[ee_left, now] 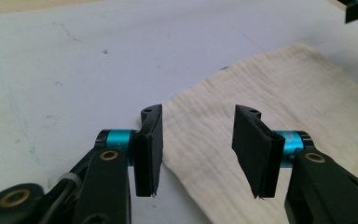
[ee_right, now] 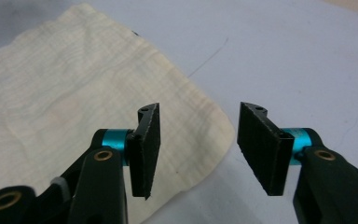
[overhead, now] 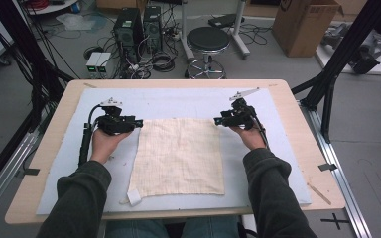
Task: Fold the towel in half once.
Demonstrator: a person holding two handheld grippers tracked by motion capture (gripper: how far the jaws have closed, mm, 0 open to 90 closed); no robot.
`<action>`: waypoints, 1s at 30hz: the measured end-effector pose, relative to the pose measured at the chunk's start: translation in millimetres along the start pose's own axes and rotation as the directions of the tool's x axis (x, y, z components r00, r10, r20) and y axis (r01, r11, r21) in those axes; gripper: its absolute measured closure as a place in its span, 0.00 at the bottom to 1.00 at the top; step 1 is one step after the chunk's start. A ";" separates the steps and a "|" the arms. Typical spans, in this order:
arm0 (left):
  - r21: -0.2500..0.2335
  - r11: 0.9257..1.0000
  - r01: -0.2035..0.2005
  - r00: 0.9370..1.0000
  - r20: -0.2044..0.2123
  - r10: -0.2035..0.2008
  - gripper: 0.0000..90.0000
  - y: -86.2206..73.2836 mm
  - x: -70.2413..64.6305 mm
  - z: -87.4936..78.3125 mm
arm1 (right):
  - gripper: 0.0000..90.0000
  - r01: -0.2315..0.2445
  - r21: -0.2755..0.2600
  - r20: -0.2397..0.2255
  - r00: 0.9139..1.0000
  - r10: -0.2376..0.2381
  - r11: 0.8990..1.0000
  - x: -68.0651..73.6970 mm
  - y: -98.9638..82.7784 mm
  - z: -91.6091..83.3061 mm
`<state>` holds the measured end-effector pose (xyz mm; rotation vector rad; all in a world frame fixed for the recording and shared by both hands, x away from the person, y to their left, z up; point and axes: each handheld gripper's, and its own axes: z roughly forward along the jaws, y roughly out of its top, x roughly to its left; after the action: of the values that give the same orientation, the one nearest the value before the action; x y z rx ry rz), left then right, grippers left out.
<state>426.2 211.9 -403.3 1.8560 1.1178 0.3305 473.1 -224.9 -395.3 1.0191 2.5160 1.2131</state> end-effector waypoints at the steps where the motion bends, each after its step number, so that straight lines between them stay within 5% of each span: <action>1: 0.003 1.000 0.005 1.000 -0.007 -0.005 0.61 0.0 1.3 3.3 | 0.56 0.002 0.004 0.003 1.000 -0.002 1.000 -1.9 -0.8 3.0; 18: 0.064 0.995 0.071 0.994 -0.088 -0.066 0.66 -12.5 8.4 47.7 | 0.64 -0.104 0.054 0.034 0.994 0.102 0.993 -17.5 -14.0 35.9; 24: 0.070 0.996 0.047 0.989 -0.140 -0.037 0.79 -13.9 4.4 52.9 | 0.74 -0.136 0.065 0.065 0.989 0.131 0.989 -21.9 -17.3 39.8; 26: 0.077 0.997 0.012 0.984 -0.176 0.002 0.84 -13.8 0.9 53.7 | 0.82 -0.133 0.068 0.071 0.989 0.129 0.989 -20.2 -16.8 40.5; 30: 0.089 0.996 -0.001 0.986 -0.168 0.016 0.96 -13.0 -1.9 53.8 | 0.93 -0.108 0.077 0.039 0.994 0.105 0.991 -15.1 -14.9 44.8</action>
<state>451.1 182.1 -442.9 1.9391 1.2571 0.4568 495.7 -213.0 -437.8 1.1973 2.5303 1.1194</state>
